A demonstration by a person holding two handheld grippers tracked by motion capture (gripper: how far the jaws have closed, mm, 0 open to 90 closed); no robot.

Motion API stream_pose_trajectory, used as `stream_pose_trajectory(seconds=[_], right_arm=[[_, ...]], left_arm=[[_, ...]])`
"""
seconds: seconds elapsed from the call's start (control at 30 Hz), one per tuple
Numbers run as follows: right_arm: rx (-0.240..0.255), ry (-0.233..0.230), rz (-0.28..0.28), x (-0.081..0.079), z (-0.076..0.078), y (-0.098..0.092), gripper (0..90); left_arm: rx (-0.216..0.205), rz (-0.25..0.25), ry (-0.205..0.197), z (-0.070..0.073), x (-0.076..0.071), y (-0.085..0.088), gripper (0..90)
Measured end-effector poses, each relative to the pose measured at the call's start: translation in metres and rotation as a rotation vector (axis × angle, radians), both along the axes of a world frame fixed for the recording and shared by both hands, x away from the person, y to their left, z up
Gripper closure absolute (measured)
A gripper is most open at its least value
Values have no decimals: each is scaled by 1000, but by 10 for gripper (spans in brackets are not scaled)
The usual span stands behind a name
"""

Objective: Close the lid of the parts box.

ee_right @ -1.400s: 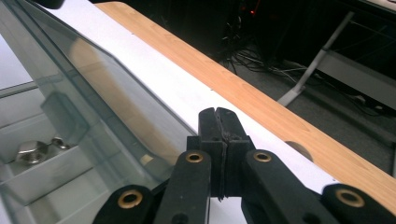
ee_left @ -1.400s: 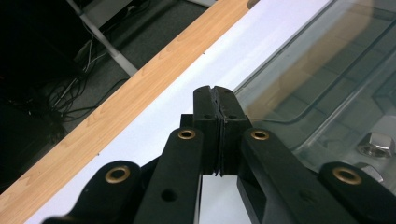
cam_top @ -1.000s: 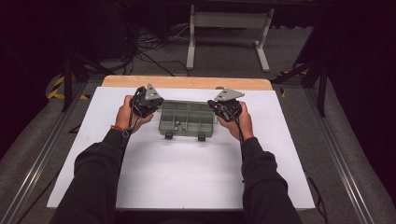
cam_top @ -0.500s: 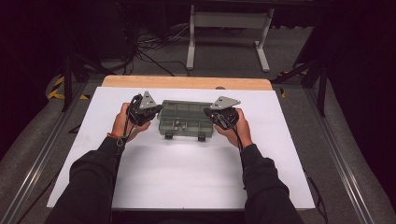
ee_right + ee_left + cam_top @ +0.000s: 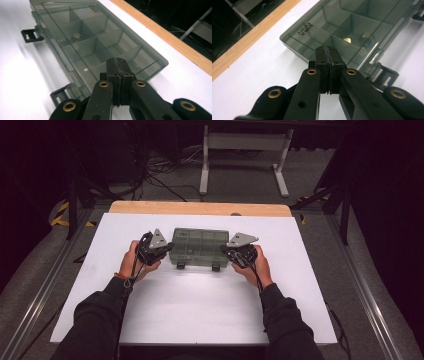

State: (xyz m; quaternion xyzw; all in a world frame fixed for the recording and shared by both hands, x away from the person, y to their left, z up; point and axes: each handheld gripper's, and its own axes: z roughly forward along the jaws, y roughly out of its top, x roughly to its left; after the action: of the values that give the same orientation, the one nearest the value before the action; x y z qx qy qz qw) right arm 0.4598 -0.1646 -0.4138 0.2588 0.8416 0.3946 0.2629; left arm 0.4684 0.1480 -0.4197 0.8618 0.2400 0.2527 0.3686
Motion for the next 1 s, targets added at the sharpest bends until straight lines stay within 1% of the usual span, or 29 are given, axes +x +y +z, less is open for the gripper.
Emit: stream_pose_trajectory(seconds=[0.1, 0.17, 0.27, 0.33, 0.47, 0.57, 0.63, 0.77, 0.87, 0.9, 0.97, 1.0], right_arm=[[-1, 4, 4, -4, -2, 0, 900], [1, 10, 4, -8, -3, -1, 900], [-9, 18, 7, -12, -3, 1, 900], [-12, 23, 9, -15, -5, 0, 900], [-6, 24, 14, -20, -8, 0, 900], [-4, 29, 14, -21, -10, 0, 899], [-2, 26, 14, -22, -11, 1, 899], [-5, 19, 12, -23, -11, 2, 900], [19, 27, 7, -23, -13, 0, 900], [25, 26, 6, -23, -13, 0, 900], [31, 24, 0, -24, -14, 0, 900], [32, 24, -1, -24, -14, 0, 900]], left_arm=[[11, -4, 0, -2, -3, -2, 884], [24, -16, -7, -3, -6, -5, 881], [42, -26, -13, -4, -10, -9, 880], [44, -30, -13, -5, -11, -11, 880], [38, -23, -5, -7, -11, -10, 879], [24, -14, -7, -9, -12, -9, 874], [28, -13, -11, -9, -13, -9, 873], [16, -10, -13, -10, -14, -8, 874], [11, -10, -19, -11, -15, -7, 874], [2, -13, -15, -11, -16, -7, 875], [5, -10, -17, -11, -16, -6, 871], [24, -4, -33, -11, -18, -6, 864]])
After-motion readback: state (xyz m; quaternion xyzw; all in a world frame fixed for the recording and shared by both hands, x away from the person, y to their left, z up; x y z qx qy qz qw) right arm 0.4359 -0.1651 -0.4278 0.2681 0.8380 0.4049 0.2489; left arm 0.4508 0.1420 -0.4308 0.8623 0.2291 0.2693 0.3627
